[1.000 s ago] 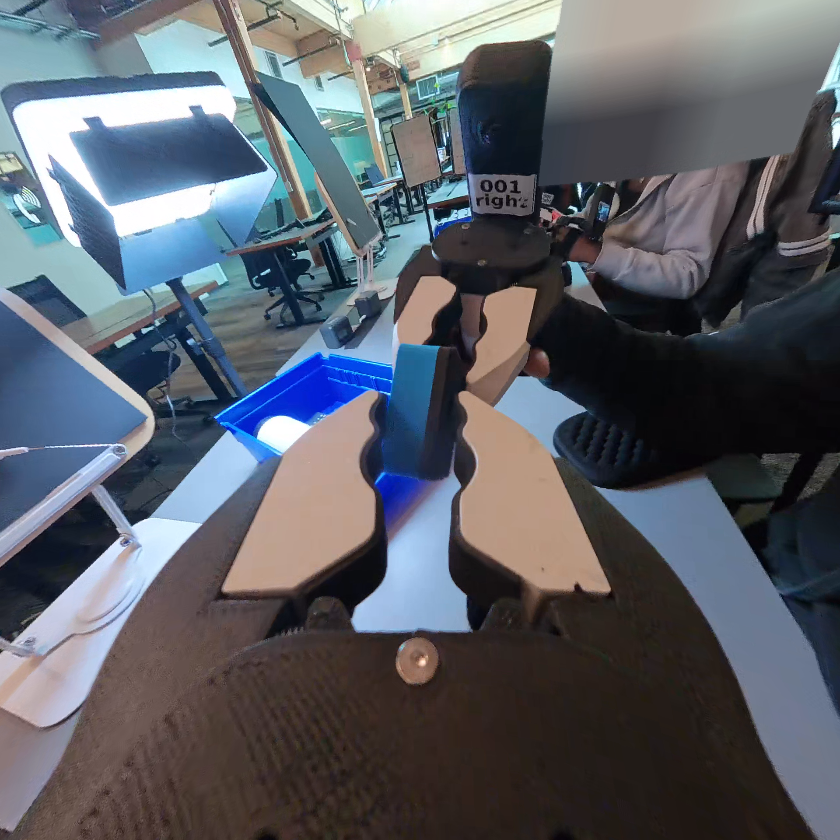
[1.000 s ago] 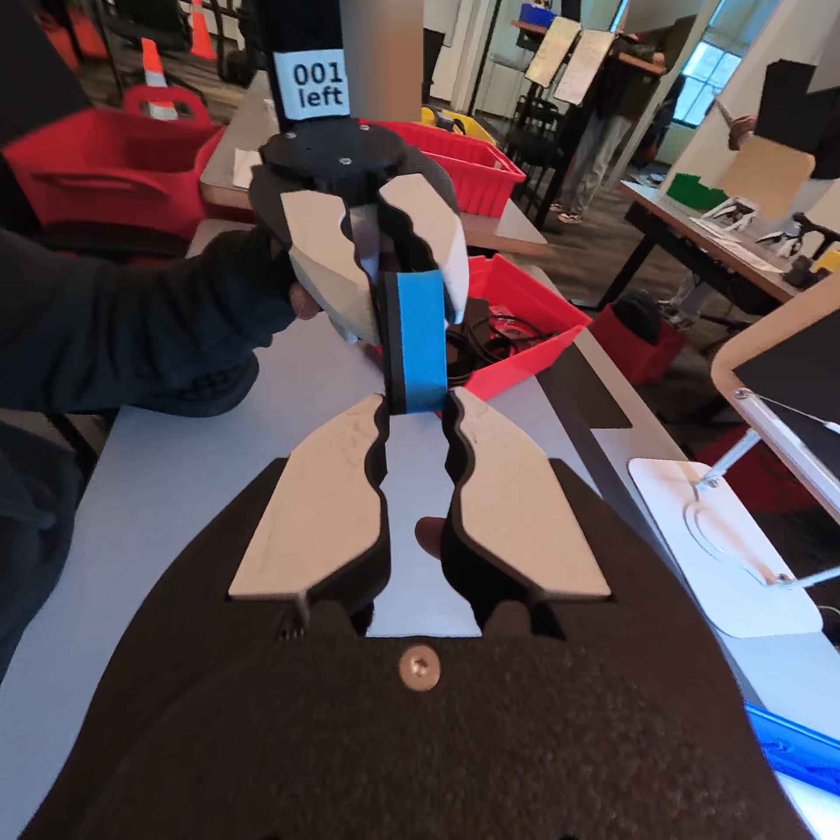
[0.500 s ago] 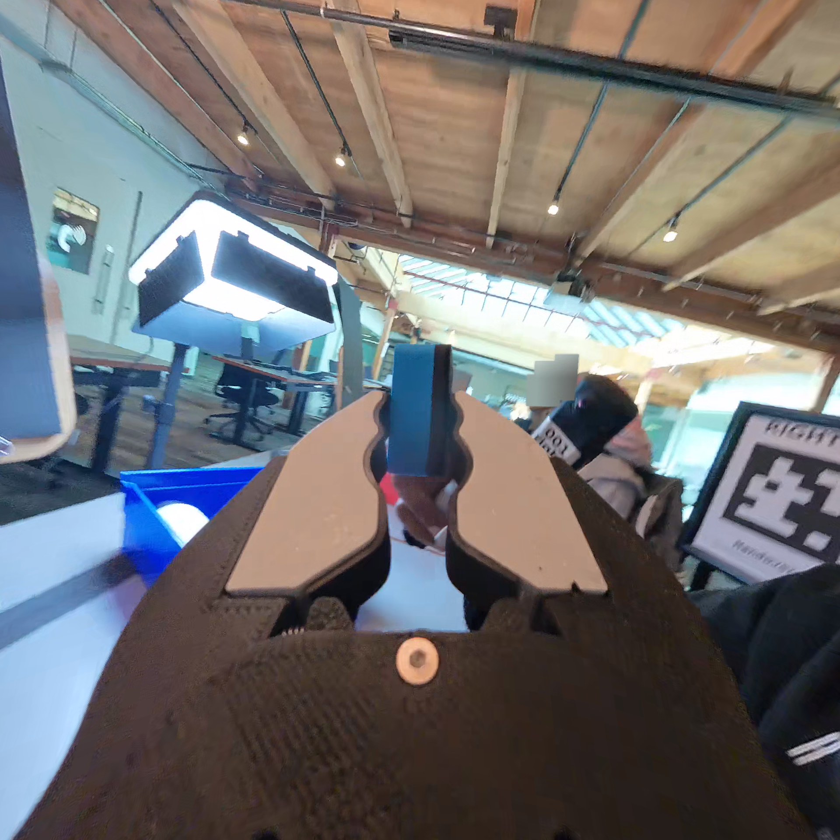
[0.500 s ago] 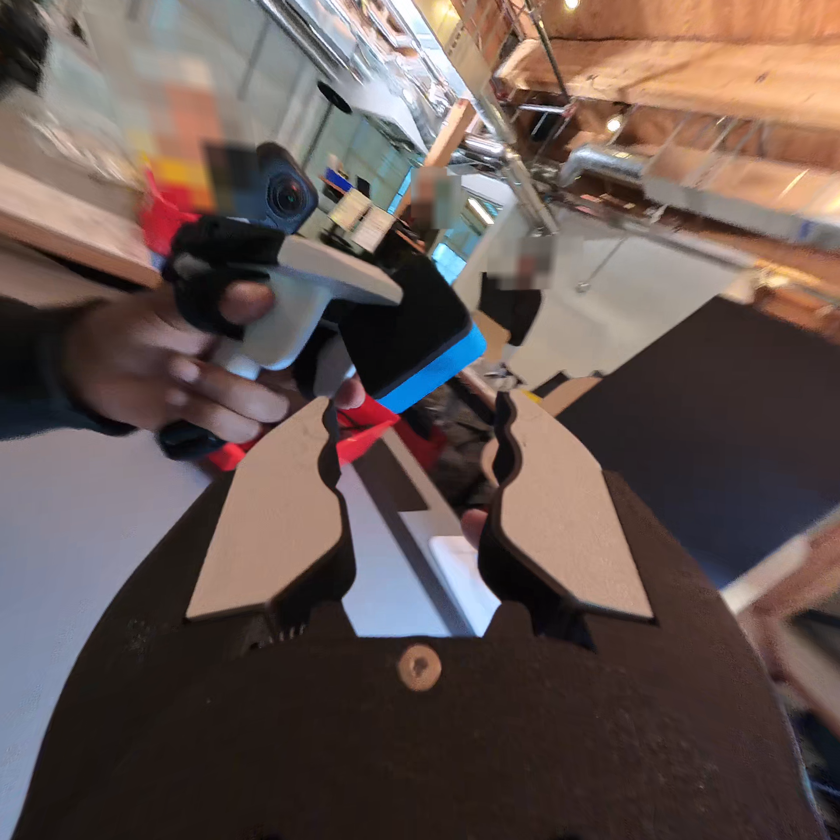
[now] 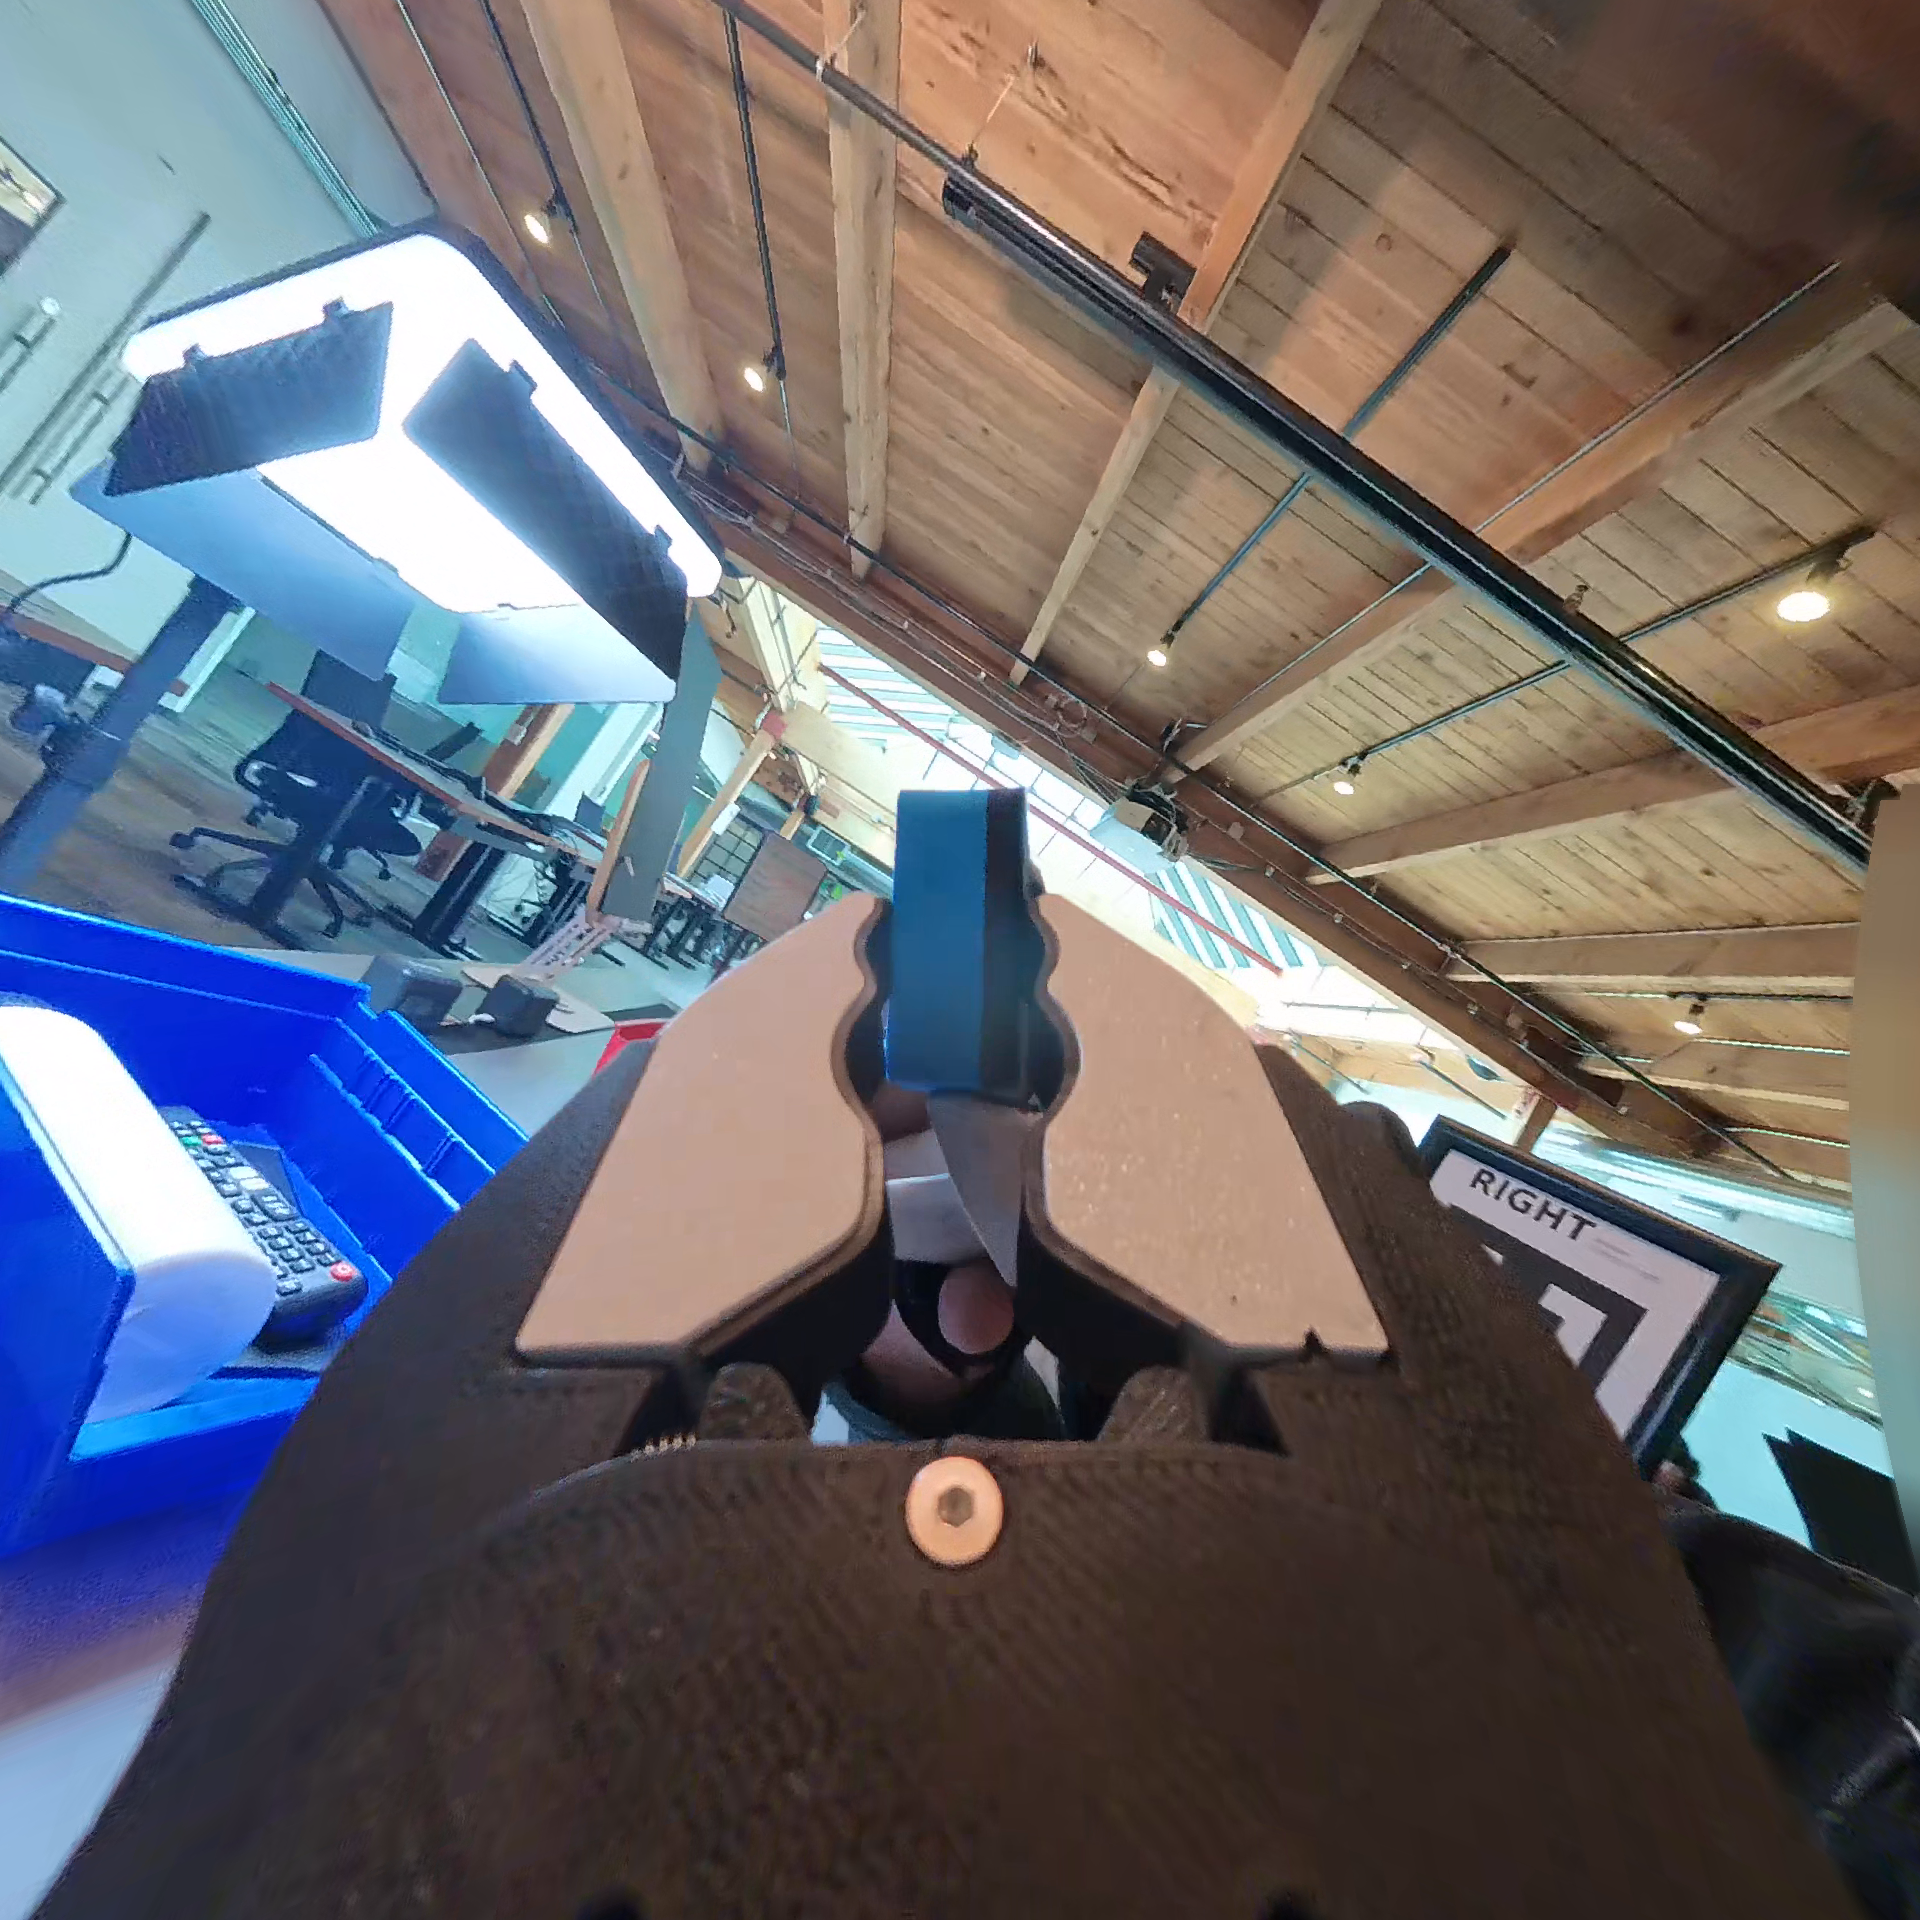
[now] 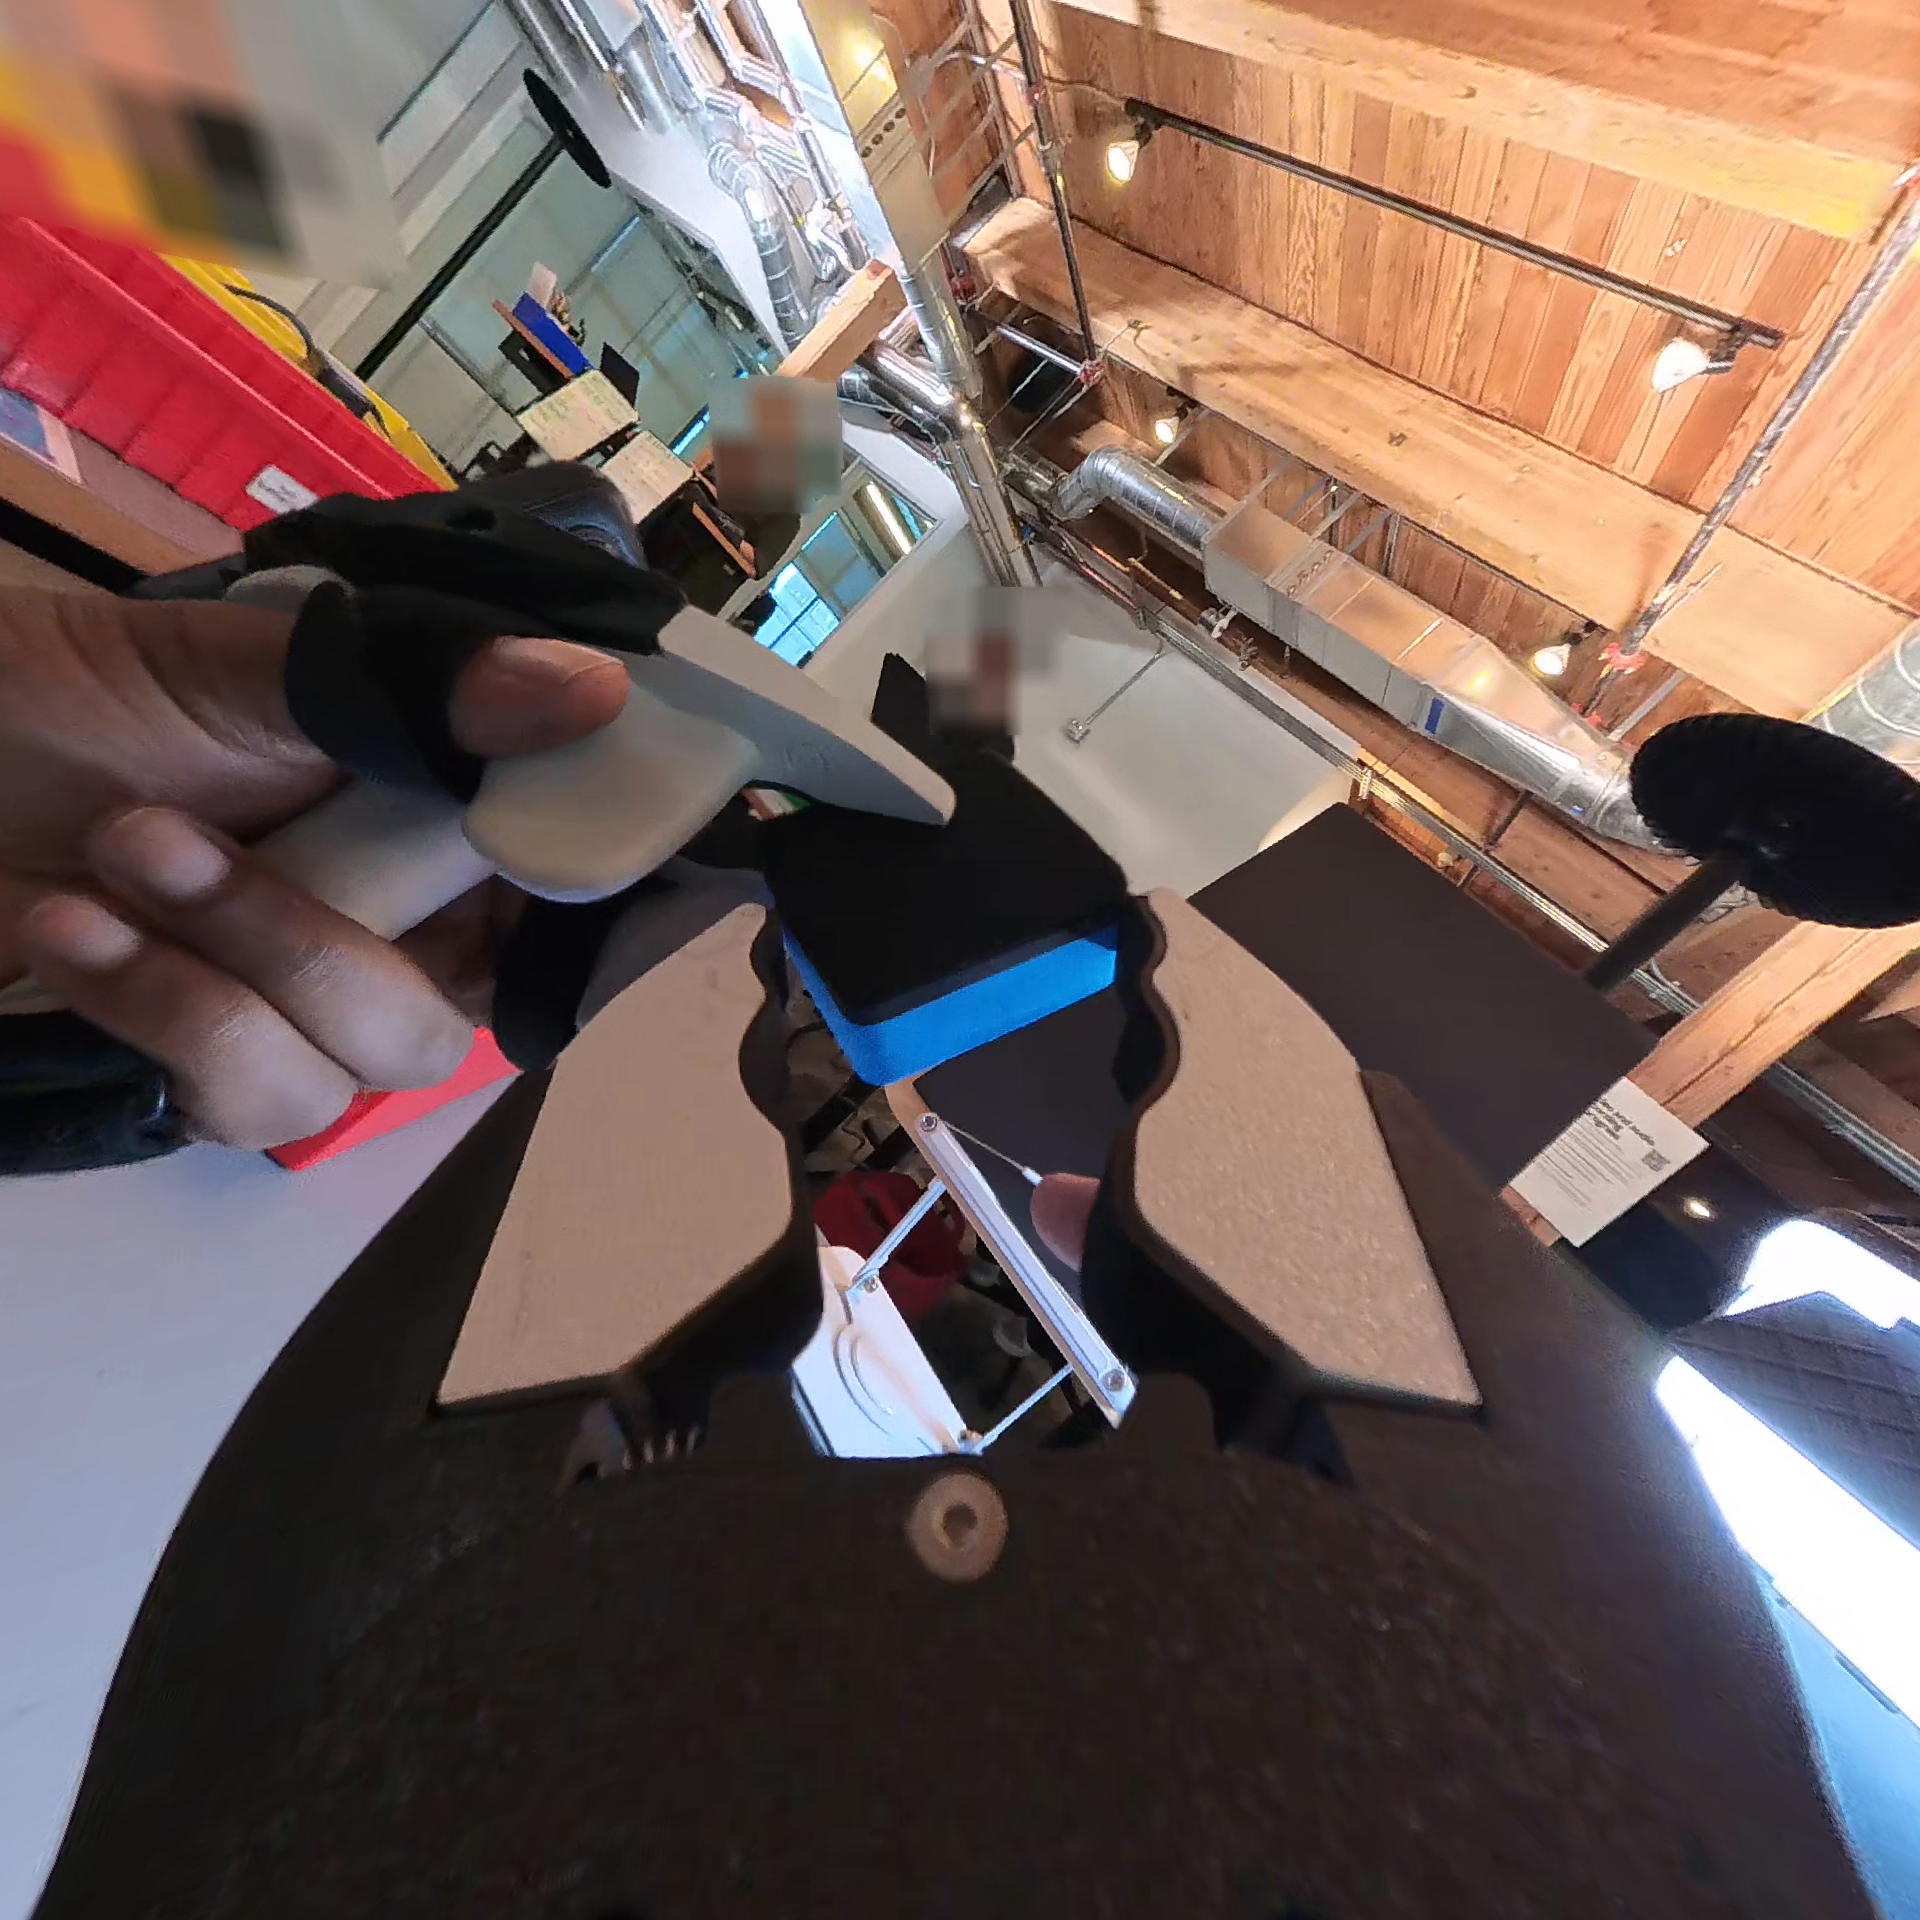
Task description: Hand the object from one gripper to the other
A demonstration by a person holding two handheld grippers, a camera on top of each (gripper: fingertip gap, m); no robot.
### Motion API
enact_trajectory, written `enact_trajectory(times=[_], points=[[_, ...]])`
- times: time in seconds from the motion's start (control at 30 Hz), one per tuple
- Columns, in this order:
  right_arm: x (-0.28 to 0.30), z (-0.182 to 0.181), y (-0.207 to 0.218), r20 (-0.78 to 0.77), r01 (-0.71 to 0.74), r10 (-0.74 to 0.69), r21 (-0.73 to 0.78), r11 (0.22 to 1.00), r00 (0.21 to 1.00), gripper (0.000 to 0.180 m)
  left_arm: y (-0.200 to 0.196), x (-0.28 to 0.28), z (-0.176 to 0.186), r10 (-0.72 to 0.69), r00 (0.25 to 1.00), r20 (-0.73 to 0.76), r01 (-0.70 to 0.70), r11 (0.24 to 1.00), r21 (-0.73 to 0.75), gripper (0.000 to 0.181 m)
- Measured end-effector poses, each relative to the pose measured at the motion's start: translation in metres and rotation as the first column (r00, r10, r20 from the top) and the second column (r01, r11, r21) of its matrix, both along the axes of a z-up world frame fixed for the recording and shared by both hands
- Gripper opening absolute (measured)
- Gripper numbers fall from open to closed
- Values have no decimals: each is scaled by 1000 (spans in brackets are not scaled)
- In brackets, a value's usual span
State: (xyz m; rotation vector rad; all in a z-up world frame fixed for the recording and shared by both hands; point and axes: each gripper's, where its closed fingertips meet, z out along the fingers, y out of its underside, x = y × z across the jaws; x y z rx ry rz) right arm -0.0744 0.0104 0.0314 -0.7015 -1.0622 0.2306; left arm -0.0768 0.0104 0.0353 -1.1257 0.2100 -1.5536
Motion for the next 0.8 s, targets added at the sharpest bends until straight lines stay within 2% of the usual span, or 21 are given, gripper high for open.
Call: enact_trajectory(times=[0.13, 0.2, 0.3, 0.47, 0.5, 0.67, 0.8], points=[[5, -3, -1, 71, -80, 84, -61, 995, 994, 61, -5, 6, -4, -86, 992, -96, 87, 996, 10, 23], [10, -5, -5, 108, -149, 163, -125, 981, 981, 61, -7, 6, -6, -88, 982, -169, 96, 995, 37, 31], [17, -18, -12, 210, -225, 277, -240, 944, 938, 61, -13, 5, -9, -96, 956, -279, 117, 991, 61, 36], [19, -41, -23, 338, -264, 364, -306, 915, 868, 61, -16, 19, -30, -153, 892, -425, 169, 986, 0, 34], [17, -41, -22, 342, -256, 353, -297, 920, 871, 61, -14, 20, -30, -144, 898, -416, 160, 987, 3, 25], [11, -29, -10, 264, -204, 261, -223, 953, 929, 61, 0, 6, -19, -55, 955, -290, 62, 998, 13, 22], [0, -27, -6, 236, -140, 177, -163, 977, 955, 78, 5, -1, -12, -17, 982, -189, 16, 1000, -6, 22]])
